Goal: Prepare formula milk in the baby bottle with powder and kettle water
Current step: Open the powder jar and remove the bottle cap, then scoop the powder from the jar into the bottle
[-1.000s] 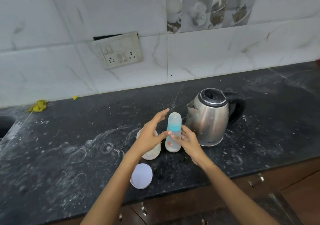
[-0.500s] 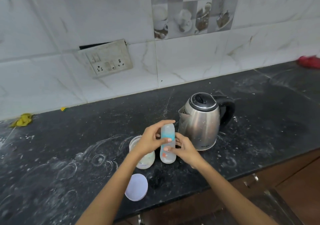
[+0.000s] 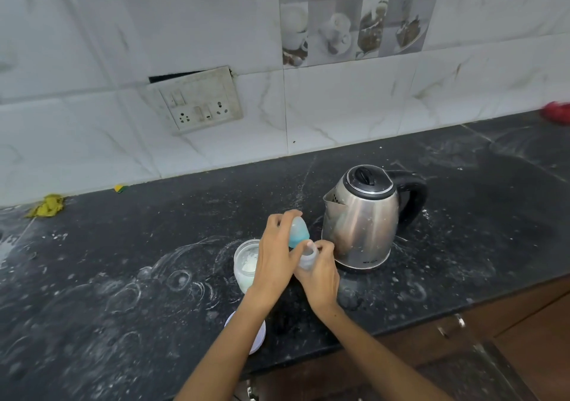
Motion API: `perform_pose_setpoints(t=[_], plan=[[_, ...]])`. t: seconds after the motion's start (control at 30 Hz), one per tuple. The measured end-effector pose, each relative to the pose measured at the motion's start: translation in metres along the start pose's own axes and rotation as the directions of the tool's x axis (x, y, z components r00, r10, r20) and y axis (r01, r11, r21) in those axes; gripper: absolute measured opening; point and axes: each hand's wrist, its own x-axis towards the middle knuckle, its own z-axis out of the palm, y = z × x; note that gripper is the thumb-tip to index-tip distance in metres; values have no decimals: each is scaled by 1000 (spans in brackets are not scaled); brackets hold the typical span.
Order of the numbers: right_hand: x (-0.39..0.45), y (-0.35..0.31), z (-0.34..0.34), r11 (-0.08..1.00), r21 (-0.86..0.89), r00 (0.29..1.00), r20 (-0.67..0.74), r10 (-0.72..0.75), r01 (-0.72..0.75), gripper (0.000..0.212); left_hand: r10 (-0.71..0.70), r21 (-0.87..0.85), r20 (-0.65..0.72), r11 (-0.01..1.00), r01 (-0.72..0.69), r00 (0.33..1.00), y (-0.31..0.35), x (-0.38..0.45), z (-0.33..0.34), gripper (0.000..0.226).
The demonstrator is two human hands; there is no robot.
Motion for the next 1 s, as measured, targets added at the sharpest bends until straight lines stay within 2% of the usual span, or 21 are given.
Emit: perform_pose_setpoints(t=[0.17, 0.3, 0.4, 0.6, 0.77, 0.9, 1.0], plan=[[0, 4, 5, 999, -11, 999, 5, -43, 43, 83, 25, -32, -89, 999, -28, 996, 6, -14, -26, 48], [-8, 22, -7, 995, 68, 987, 142, -78, 69, 105, 115, -48, -83, 992, -120, 990, 11, -53, -40, 41], [-13, 45, -26, 994, 55, 975, 197, -104, 95, 90, 132, -23, -28, 991, -132, 991, 6, -87, -29, 42], [-18, 69, -54, 987, 8, 977, 141, -157, 158, 45, 54, 104, 222, 991, -79, 974, -26, -117, 16, 49], [-25, 67, -59, 951, -26, 932, 205, -297, 309, 30, 21, 214, 348, 972, -101, 937, -40, -113, 34, 54], [-24, 63, -58, 938, -52, 915, 245, -320, 342, 27, 63, 200, 335, 970, -136, 940, -43, -118, 33, 64], [-22, 52, -60, 926, -40, 900, 255, -354, 375, 25, 84, 142, 222, 983, -118, 971, -34, -119, 22, 67]])
